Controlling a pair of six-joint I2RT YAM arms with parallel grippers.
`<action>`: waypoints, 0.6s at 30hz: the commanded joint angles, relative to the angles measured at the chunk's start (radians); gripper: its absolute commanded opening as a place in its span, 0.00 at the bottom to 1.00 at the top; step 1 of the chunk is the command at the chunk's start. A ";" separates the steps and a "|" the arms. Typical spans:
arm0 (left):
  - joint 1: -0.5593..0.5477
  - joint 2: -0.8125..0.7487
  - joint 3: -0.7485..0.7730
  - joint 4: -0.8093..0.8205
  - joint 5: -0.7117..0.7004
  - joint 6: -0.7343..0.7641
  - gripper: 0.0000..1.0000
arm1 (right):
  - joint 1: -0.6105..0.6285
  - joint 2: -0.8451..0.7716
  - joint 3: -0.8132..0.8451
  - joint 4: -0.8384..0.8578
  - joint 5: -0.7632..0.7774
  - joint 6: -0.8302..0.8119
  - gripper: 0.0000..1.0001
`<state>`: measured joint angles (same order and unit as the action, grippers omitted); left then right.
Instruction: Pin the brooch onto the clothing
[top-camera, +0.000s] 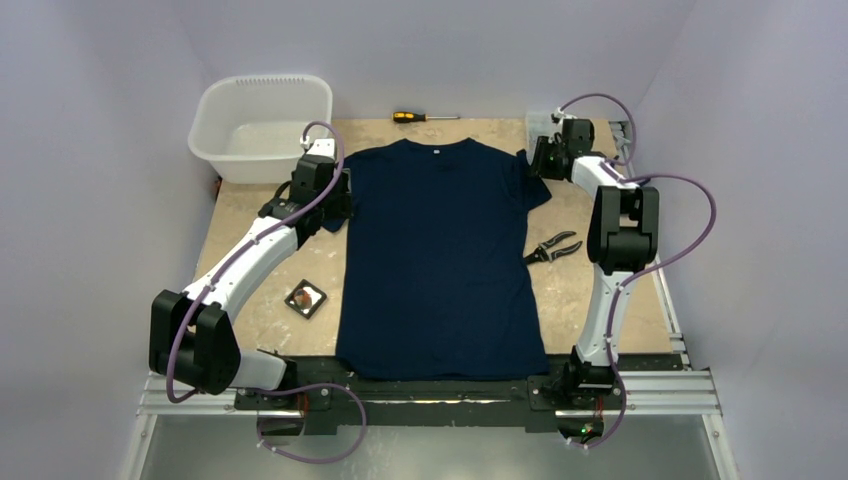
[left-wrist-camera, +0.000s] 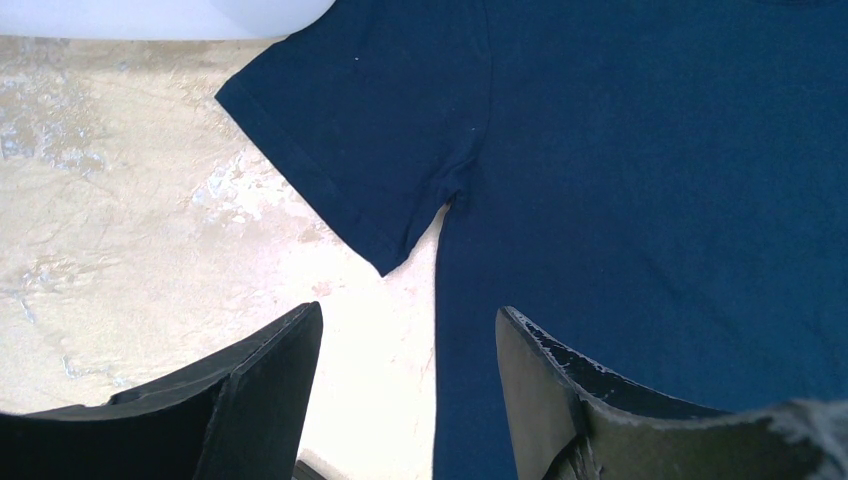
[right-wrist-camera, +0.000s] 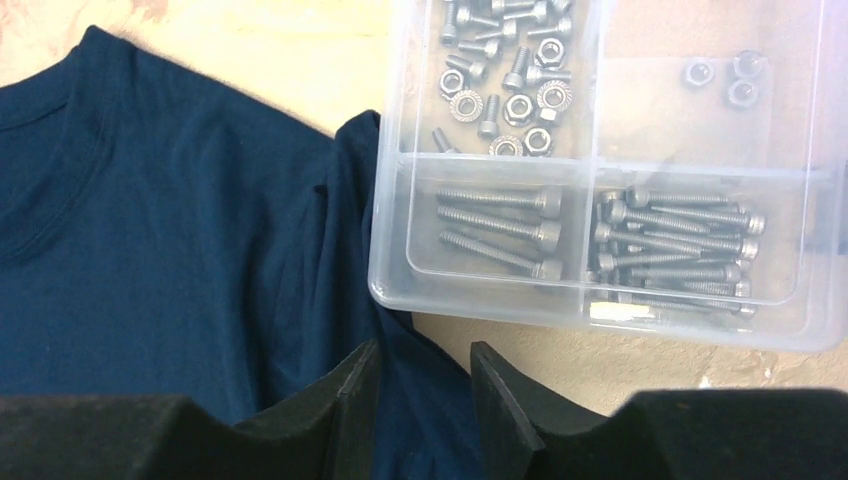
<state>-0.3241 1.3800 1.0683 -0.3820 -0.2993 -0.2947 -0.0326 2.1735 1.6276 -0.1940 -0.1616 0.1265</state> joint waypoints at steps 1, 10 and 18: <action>-0.004 -0.017 0.003 0.037 0.000 0.011 0.63 | 0.000 0.021 0.035 0.012 0.035 0.004 0.37; -0.004 -0.019 0.004 0.034 0.002 0.012 0.63 | 0.001 0.044 0.049 0.002 0.039 0.002 0.47; -0.004 -0.022 0.004 0.034 0.002 0.012 0.63 | 0.002 0.058 0.068 0.000 0.013 0.001 0.30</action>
<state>-0.3241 1.3800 1.0683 -0.3824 -0.2989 -0.2947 -0.0326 2.2211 1.6516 -0.2031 -0.1432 0.1276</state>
